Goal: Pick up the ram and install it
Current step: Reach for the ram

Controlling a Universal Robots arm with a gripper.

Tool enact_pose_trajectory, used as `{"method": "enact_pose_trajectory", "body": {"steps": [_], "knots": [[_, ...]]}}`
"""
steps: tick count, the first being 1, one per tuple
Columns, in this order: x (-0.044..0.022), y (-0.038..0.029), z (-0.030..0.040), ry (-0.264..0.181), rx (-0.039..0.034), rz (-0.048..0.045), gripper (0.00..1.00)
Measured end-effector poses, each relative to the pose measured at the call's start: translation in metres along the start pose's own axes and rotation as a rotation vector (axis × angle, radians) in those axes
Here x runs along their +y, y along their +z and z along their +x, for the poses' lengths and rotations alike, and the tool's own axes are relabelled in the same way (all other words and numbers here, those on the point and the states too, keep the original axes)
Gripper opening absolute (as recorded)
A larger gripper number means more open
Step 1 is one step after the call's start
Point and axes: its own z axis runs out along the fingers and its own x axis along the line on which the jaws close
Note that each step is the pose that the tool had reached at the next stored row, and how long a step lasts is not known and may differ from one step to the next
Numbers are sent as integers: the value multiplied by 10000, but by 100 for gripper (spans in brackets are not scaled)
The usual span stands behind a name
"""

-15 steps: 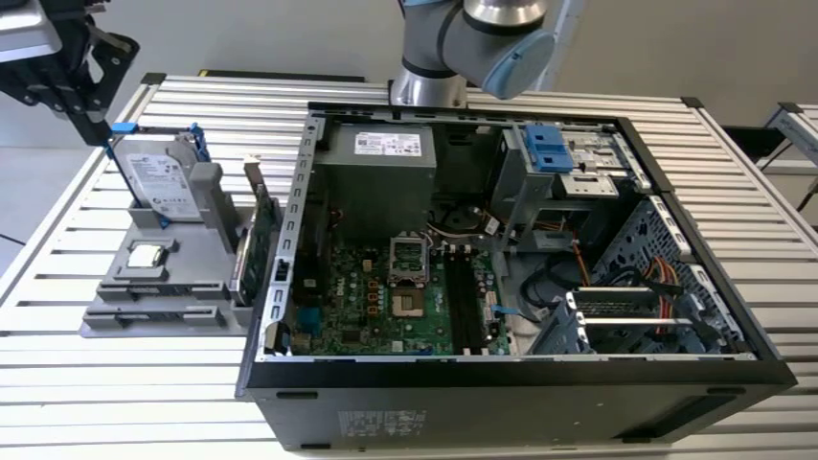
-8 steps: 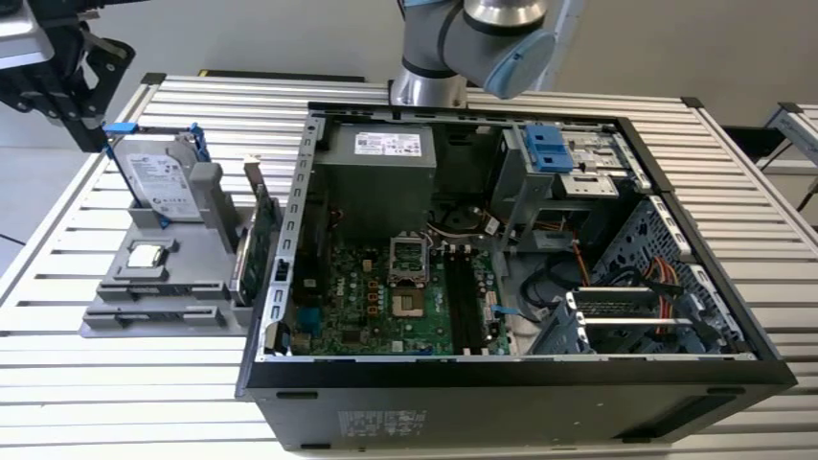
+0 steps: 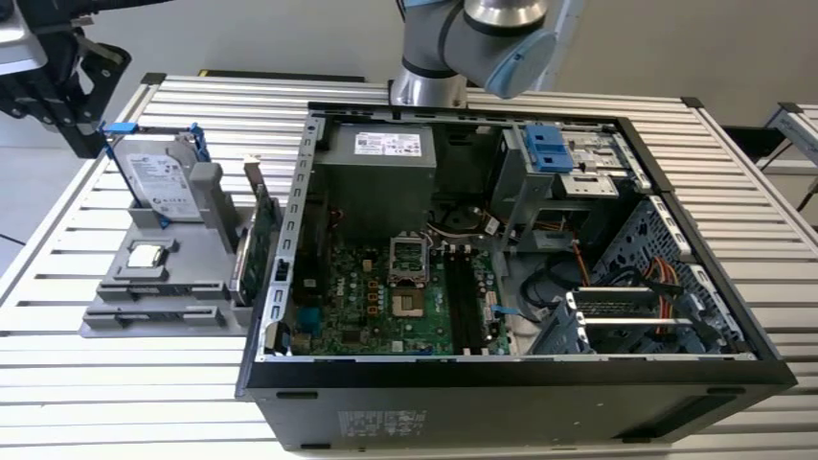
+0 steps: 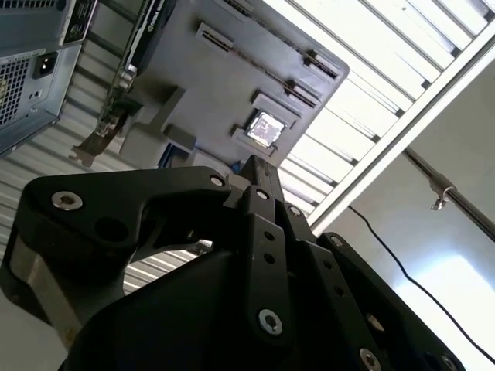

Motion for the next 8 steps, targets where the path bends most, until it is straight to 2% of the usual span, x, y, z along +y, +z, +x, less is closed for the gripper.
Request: {"method": "enact_pose_trajectory", "body": {"steps": [8], "knots": [[-83, -3, 2, 0, 0, 0, 0]]}}
